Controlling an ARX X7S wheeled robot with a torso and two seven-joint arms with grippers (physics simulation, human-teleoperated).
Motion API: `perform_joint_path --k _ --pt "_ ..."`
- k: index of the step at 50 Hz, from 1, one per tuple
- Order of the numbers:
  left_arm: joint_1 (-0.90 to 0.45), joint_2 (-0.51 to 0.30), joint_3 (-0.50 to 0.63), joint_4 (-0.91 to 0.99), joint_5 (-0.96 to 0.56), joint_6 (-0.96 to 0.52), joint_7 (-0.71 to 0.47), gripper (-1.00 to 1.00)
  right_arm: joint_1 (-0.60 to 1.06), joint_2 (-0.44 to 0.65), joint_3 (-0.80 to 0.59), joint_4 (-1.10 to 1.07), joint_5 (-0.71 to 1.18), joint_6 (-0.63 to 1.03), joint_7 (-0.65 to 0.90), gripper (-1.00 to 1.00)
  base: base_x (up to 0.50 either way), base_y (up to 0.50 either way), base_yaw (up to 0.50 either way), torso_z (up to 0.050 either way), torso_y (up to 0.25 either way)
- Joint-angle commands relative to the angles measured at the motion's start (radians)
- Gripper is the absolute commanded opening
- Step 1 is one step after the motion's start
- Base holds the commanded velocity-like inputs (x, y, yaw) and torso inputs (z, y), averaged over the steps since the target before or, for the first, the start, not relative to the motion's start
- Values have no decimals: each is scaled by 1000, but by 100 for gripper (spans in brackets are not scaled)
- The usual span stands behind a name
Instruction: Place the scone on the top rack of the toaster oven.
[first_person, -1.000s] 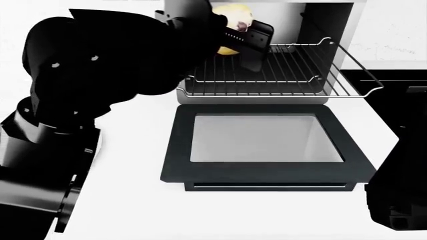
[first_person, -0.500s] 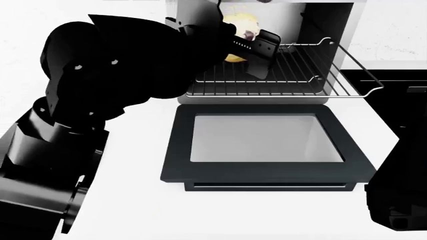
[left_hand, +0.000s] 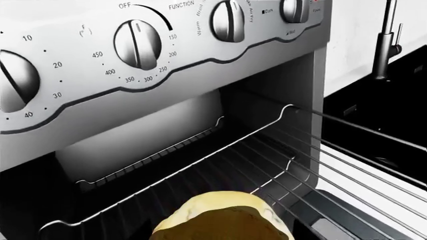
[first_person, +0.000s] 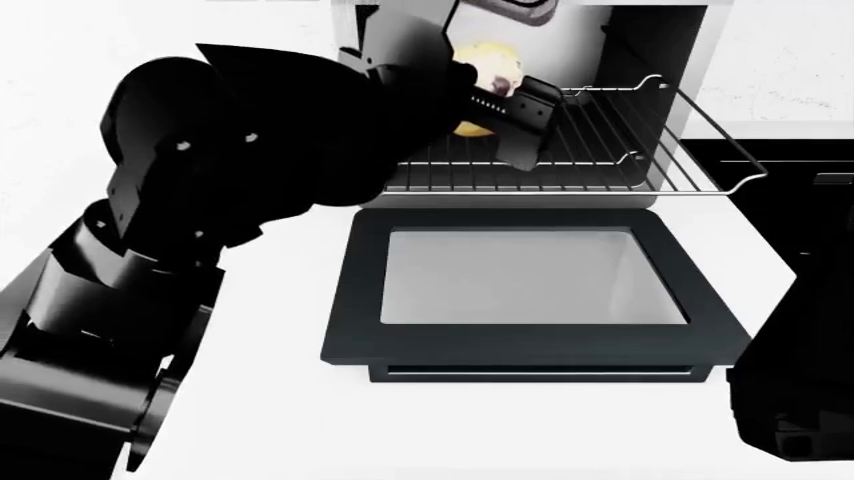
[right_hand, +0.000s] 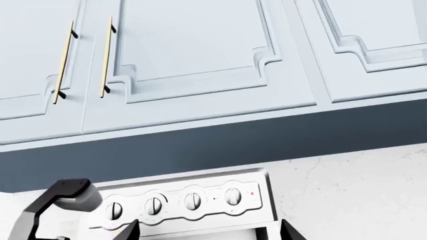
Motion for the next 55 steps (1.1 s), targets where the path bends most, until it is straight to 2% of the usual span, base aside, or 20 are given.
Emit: perform_joint_path --k 1,50,51,55 --pt "5 -3 9 -4 -8 11 -9 -100 12 -4 -10 0 -3 7 0 100 0 0 0 0 0" --pt "16 -17 44 -11 -25 32 -5 -100 -10 6 6 1 -5 -14 5 100 0 0 0 0 0" --pt "16 -17 43 -10 -26 32 -8 100 -10 4 4 2 -7 -14 4 100 0 0 0 0 0" --pt "9 -13 36 -10 -37 25 -23 100 -8 7 6 -1 -4 -12 6 100 0 0 0 0 0"
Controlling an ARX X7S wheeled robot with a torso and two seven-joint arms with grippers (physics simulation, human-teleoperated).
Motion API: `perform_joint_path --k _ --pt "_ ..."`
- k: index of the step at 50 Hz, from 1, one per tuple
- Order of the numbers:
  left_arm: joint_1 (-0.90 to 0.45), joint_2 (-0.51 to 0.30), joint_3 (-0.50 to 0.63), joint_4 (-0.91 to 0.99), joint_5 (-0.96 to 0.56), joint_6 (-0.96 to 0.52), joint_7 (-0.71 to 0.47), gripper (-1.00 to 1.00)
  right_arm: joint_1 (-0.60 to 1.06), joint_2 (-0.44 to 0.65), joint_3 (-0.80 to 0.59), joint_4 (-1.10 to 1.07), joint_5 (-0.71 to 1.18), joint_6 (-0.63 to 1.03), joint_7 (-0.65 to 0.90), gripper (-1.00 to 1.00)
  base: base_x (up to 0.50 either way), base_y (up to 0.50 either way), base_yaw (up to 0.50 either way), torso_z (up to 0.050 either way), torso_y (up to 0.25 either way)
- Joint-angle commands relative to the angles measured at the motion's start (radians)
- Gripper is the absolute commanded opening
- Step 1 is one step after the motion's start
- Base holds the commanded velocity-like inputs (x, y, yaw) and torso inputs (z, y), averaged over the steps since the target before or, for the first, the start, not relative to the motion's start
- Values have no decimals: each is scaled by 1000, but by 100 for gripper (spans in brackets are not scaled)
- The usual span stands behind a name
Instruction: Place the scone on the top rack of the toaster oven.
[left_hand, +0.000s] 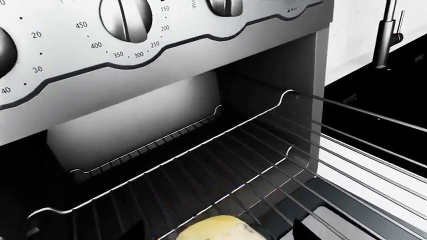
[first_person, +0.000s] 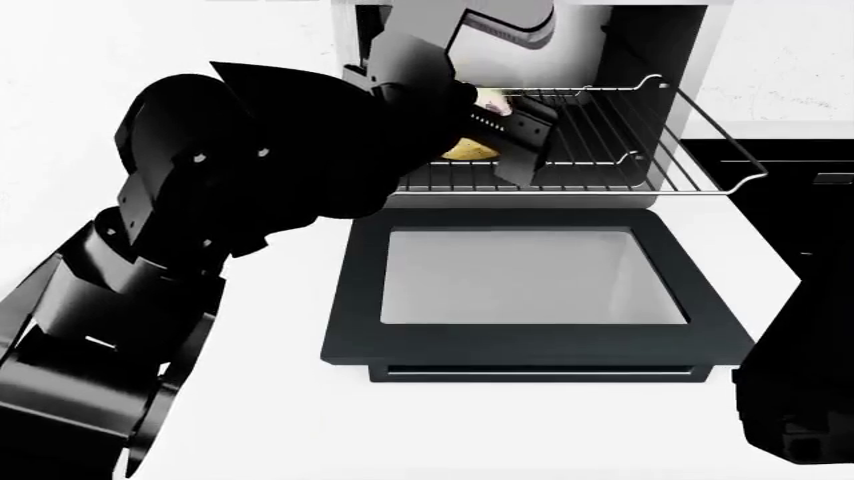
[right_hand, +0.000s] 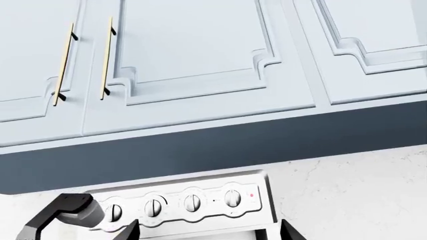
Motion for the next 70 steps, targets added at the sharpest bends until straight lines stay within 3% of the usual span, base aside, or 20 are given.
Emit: perform_joint_path --k 1,41,52,63,70 --pt "-8 -1 -8 3 -18 -1 -24 100 3 -3 -5 2 -4 -1 -1 100 0 0 0 0 0" --pt "-54 -17 -73 82 -142 -59 -143 100 -1 7 -1 0 -6 -2 0 100 0 0 0 0 0" --pt "-69 -29 -114 133 -216 -90 -208 100 16 2 -17 1 -11 9 -3 100 0 0 0 0 0" --pt "-62 -55 -158 207 -309 -120 -283 100 149 -33 -96 -5 -1 101 -2 100 0 0 0 0 0" --pt "-50 -66 -198 272 -418 -144 -380 100 97 -14 -68 -7 -9 67 1 100 0 0 0 0 0"
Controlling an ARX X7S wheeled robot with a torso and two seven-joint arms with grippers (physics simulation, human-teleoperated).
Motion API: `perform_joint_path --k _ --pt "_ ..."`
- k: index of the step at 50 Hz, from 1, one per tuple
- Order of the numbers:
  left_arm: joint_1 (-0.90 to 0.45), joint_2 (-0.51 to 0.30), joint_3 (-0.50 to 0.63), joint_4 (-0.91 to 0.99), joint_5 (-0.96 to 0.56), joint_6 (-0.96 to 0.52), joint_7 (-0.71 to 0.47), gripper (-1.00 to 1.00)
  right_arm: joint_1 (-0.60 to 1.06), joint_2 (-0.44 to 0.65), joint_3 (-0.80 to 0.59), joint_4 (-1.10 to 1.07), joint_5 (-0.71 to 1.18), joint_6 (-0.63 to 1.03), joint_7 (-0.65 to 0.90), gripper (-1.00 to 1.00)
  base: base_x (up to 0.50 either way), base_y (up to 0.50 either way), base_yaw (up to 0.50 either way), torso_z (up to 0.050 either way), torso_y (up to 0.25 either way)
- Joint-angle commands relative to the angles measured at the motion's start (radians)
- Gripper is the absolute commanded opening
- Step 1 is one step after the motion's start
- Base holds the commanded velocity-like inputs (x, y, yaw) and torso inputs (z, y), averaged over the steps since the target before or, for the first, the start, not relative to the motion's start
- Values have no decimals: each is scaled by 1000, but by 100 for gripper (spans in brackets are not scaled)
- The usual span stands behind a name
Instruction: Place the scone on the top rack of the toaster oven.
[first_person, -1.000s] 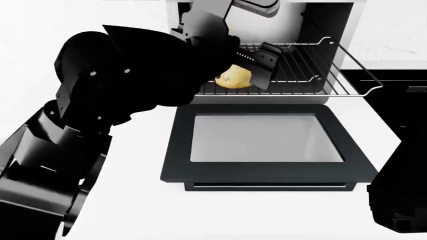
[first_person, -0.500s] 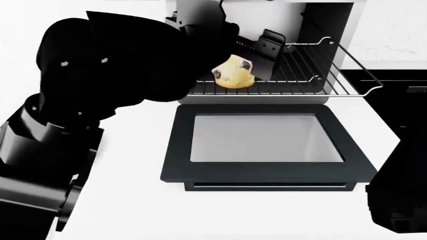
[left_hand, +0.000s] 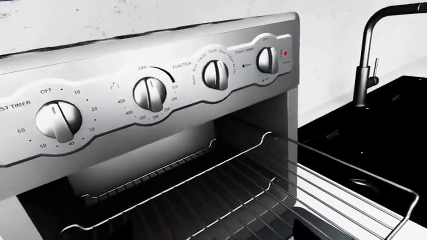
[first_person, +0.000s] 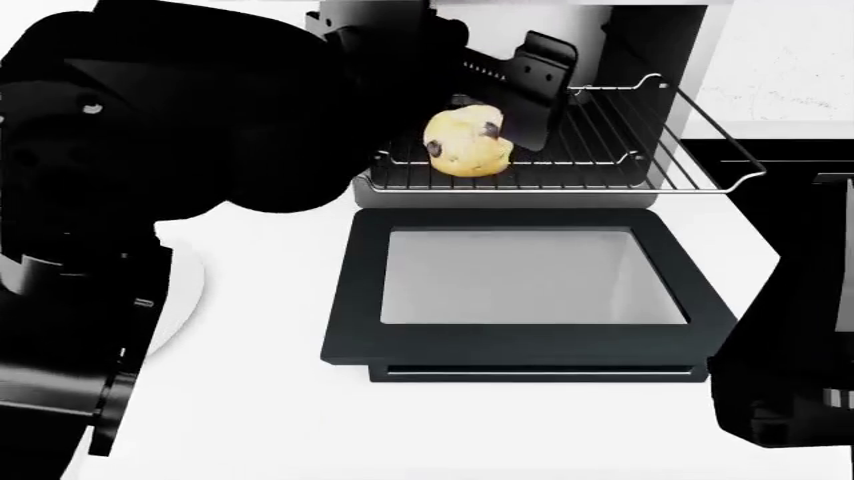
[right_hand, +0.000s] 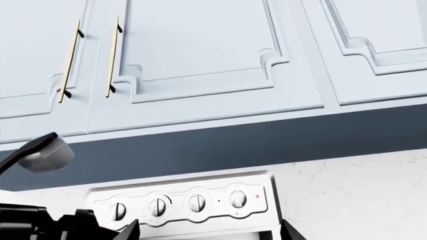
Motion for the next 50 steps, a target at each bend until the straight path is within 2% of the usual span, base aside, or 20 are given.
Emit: perform_joint_path --k 1,13,29,50 --pt "17 -23 -57 96 -146 -34 -126 100 -19 10 8 -5 -7 -10 3 100 0 0 0 0 0" --pt "55 -93 -137 220 -363 -20 -299 100 -119 34 63 0 -22 -77 3 100 0 0 0 0 0" --pt "117 -264 -242 410 -620 64 -493 100 -96 31 48 2 -20 -63 3 100 0 0 0 0 0" --pt "217 -424 -368 438 -608 90 -467 100 -74 29 37 1 -17 -44 9 100 0 0 0 0 0"
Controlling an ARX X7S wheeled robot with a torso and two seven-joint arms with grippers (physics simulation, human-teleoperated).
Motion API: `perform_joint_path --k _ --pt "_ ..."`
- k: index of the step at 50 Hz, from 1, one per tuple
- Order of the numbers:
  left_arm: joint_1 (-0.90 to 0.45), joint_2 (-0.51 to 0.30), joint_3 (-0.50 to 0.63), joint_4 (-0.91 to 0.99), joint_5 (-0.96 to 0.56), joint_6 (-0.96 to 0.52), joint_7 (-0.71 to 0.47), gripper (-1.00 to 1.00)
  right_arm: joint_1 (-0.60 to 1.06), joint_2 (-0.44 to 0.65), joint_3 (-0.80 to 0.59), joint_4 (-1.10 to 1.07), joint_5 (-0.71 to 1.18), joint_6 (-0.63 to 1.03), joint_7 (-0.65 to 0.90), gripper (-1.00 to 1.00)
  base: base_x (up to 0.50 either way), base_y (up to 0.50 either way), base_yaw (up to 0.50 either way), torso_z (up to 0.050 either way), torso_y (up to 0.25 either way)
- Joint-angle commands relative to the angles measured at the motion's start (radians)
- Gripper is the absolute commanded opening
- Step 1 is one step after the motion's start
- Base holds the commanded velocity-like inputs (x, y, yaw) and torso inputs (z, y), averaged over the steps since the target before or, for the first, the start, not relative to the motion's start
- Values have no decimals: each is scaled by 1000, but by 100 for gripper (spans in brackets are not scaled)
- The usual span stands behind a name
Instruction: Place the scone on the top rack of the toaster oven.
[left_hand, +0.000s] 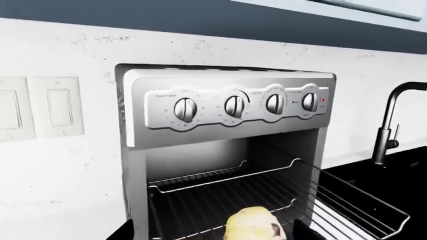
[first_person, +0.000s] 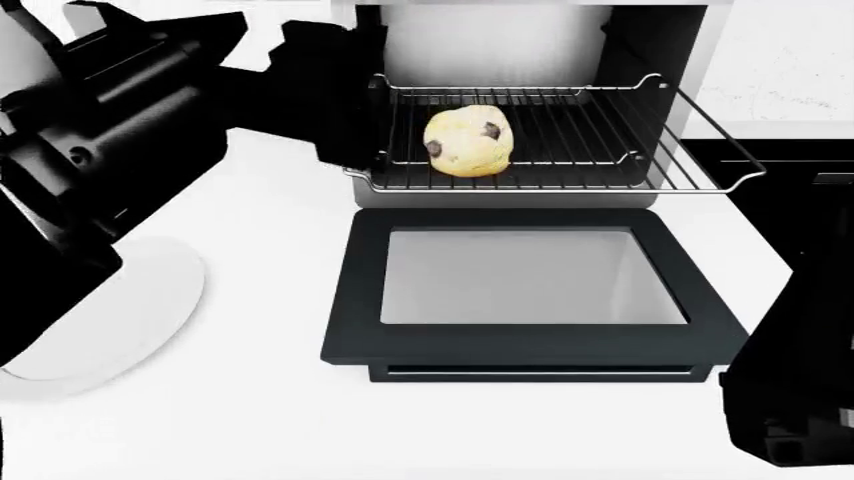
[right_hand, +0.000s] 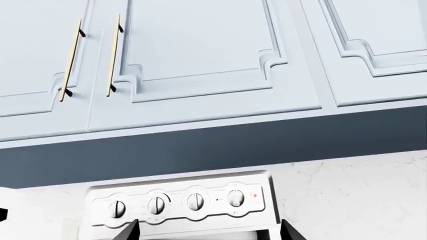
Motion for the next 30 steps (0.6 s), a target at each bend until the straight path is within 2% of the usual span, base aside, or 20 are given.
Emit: perform_joint_path --k 1,17,30 --pt "47 -88 -67 20 -11 18 -5 100 10 -1 -5 -1 1 10 4 100 0 0 0 0 0" --pt "111 -180 -147 34 -17 42 -1 100 14 0 -9 0 1 13 6 100 0 0 0 0 0" --pt "252 -230 -238 57 12 72 27 100 17 1 -11 -2 -1 20 10 100 0 0 0 0 0"
